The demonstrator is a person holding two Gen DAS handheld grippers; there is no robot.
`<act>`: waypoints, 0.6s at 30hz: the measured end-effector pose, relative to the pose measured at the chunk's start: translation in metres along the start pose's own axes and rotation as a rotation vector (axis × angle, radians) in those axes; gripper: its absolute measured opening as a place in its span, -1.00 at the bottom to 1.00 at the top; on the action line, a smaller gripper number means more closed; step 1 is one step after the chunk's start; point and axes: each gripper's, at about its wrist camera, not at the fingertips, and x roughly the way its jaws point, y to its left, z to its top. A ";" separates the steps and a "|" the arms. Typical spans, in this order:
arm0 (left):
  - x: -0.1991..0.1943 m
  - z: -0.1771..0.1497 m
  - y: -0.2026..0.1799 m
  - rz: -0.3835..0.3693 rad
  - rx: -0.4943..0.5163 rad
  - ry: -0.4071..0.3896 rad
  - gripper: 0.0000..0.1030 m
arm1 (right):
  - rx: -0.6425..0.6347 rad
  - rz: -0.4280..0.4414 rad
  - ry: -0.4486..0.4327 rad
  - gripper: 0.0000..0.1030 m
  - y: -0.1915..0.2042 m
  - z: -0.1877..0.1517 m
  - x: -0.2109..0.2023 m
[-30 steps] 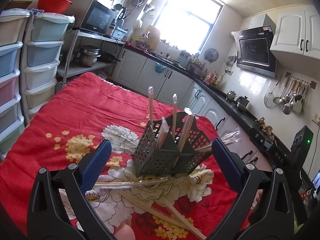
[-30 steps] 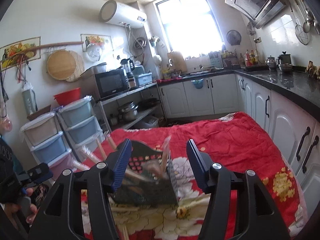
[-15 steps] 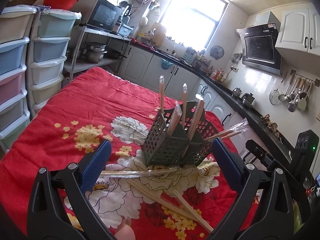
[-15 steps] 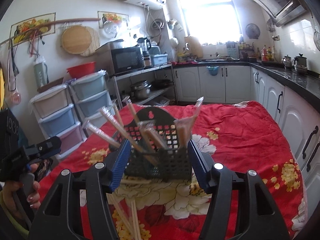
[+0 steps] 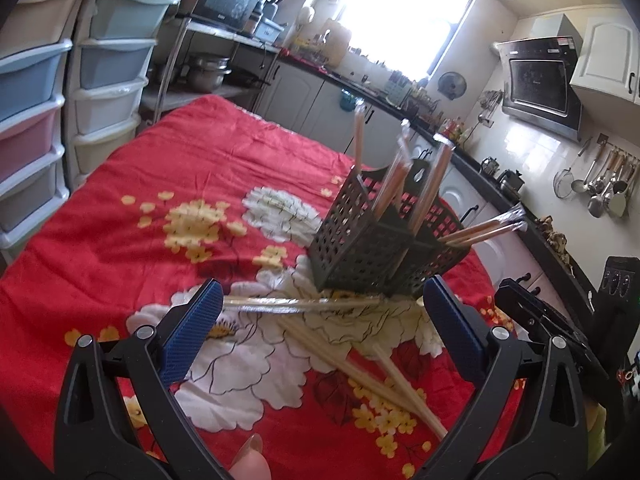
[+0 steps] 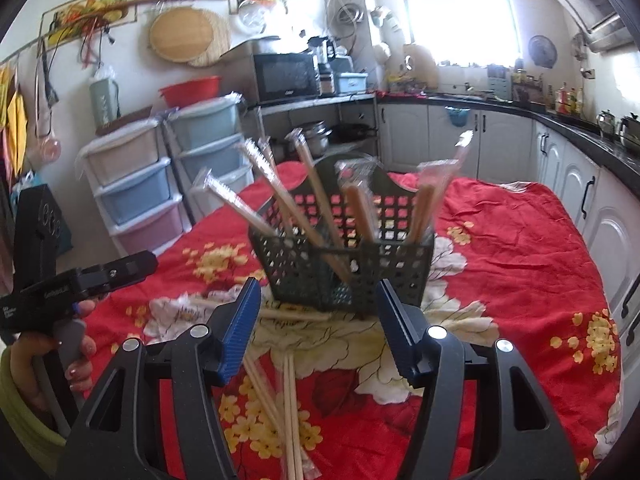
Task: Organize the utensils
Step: 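Withdraw both open tools from the caddy and move back to the pile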
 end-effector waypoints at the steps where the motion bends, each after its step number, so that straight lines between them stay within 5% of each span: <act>1: 0.001 -0.002 0.001 0.002 -0.001 0.005 0.79 | -0.006 0.002 0.010 0.11 0.001 -0.002 0.002; 15: 0.020 -0.021 0.018 -0.002 -0.053 0.109 0.79 | -0.070 0.050 0.160 0.10 0.017 -0.022 0.029; 18: 0.027 -0.029 0.021 -0.023 -0.076 0.148 0.79 | -0.094 0.061 0.215 -0.08 0.021 -0.030 0.040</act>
